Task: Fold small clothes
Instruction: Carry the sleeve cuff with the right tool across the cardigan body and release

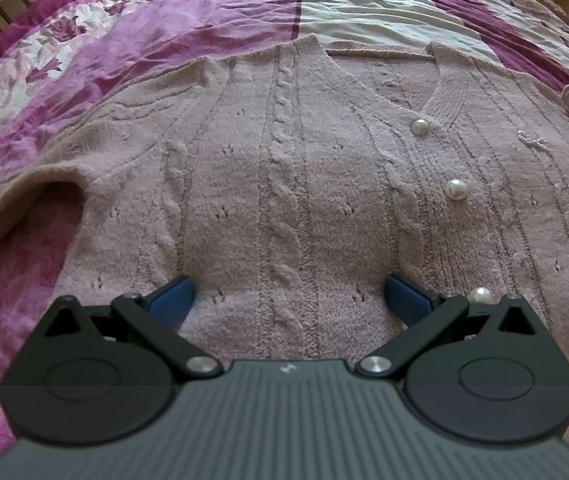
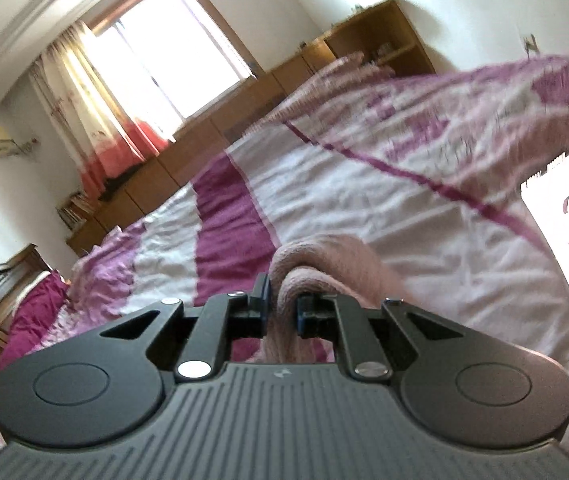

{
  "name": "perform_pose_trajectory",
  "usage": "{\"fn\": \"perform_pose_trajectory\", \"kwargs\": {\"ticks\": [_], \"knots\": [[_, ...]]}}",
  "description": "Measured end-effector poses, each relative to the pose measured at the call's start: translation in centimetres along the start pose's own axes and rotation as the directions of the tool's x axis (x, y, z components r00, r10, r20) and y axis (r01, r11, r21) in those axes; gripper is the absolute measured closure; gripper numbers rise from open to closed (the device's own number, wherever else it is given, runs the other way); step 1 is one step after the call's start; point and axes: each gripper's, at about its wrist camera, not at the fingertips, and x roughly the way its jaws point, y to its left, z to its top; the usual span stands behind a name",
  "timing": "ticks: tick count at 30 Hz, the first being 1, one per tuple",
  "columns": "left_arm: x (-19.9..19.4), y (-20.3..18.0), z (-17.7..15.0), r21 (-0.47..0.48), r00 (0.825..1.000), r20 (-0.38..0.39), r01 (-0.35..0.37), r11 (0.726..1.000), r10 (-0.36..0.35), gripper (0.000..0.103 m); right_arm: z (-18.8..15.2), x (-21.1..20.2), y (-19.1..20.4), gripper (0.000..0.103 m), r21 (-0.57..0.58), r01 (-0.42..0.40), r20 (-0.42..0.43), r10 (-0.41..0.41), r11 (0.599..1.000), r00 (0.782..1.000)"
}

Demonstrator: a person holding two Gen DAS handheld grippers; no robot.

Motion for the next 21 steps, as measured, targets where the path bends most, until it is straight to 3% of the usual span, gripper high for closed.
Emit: {"fn": "perform_pose_trajectory", "kwargs": {"ticks": [6,12,21], "knots": [[-0.9,0.7,0.6,-0.004,1.0,0.008,0.026,1.0,-0.026,0.0,1.3,-3.7,3.5,0.09,-0.021,-0.05,0.049,0.051,0.999,0.998],[-2.5,1.9,2.0,0.009,0.998,0.061,0.017,1.0,-0.017,0.0,0.8,-4.8,7.5,0.09,-0.032,-0.107,0.017,0.108,0.994,0.994],[-4.4,5.8,4.2,-0.026,0.994,0.106,-0.037,0.999,0.04,0.0,-2.4,-4.0,14.1,0.09,-0.08,-0.168,-0.05,0.164,0.983,0.985]]}}
